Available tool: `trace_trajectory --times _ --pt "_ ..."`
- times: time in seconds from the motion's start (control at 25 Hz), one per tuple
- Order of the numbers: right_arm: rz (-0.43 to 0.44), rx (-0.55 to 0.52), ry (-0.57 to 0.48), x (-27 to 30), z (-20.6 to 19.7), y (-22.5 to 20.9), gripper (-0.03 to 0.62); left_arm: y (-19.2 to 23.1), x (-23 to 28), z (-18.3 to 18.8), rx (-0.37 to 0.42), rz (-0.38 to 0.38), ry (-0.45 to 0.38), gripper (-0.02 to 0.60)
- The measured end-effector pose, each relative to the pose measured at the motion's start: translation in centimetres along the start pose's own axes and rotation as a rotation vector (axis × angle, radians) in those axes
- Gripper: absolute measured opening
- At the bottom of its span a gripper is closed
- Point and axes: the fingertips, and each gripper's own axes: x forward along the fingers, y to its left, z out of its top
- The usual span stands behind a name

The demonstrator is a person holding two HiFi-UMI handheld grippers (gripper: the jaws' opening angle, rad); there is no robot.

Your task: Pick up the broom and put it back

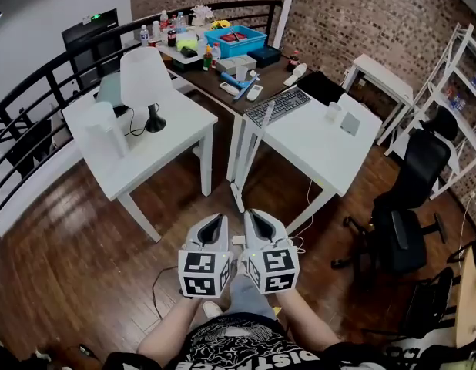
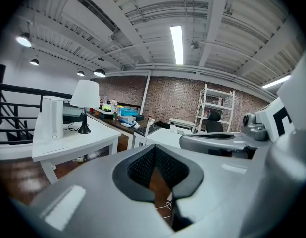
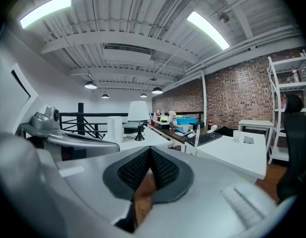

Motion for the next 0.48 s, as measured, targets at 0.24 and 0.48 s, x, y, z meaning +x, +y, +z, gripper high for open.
trace_trajectory --times 0.24,0.48 --pt "0.017 -0.014 0.005 -0.6 -0.3 1.0 0.000 -0.5 -0.9 -0.1 0.000 -0.003 -0.021 0.005" --pt "0.037 -0.008 0.014 -0.7 -0.6 1.6 0.000 -0.5 -1.2 -0.9 -0.010 0.001 -0.007 0.005"
